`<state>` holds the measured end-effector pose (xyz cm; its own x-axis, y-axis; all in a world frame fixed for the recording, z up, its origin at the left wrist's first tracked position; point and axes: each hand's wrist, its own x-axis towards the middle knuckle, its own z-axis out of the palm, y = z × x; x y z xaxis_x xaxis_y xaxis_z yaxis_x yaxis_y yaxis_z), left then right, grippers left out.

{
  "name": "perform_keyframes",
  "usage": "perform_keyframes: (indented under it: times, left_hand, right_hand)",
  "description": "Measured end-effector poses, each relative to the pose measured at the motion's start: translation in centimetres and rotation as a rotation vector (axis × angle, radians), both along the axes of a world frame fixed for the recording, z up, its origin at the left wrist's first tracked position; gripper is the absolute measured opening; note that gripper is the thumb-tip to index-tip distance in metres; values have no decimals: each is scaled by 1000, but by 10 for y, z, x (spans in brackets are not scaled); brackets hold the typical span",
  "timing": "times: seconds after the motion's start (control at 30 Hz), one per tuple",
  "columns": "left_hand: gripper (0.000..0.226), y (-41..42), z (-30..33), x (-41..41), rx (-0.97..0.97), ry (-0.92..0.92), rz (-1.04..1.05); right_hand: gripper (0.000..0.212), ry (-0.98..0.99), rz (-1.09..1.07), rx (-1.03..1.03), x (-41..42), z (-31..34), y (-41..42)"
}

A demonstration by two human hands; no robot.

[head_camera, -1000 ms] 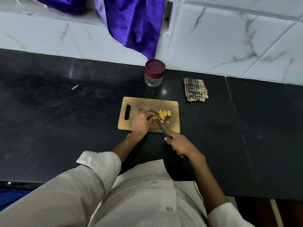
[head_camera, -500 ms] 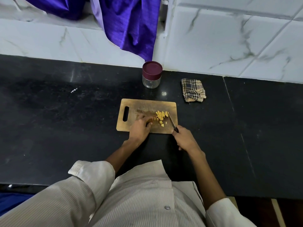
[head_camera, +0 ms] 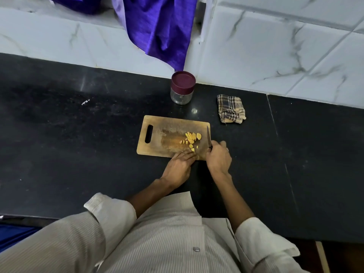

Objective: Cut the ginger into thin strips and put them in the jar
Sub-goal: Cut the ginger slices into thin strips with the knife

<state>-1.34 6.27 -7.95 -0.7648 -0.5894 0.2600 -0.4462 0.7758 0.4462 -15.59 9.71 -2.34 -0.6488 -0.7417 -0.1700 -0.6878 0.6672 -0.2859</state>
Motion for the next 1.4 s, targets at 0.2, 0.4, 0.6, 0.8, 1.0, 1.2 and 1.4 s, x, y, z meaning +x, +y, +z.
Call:
perform_keyframes:
  times: [0.2,0.4,0.6,0.8,1.0,1.2,1.4]
  left_hand:
    - [40,-2,-1,3,38,-14,-3]
    - [38,-5,-1,5,38,-37,2]
    - [43,-12,-1,15,-16,-62,-8]
    - [45,-22,-2,26,-8,-102,29]
    - [41,-31,-1,37,30,-102,88]
    - [43,-34,1,43,27,-96,98]
    - [44,-35,6,52,52,-83,135]
  right_hand:
    - [31,13,39,56,1,2,-7]
    - [28,17,93,57,16,1,-11]
    - [23,10,155,61,32,-1,-19]
    - [27,17,198,86,43,0,-31]
    - [26,19,239,82,49,0,-38]
    - [27,-12,265,80,60,3,-48]
    - [30,-45,286,58,61,7,-56]
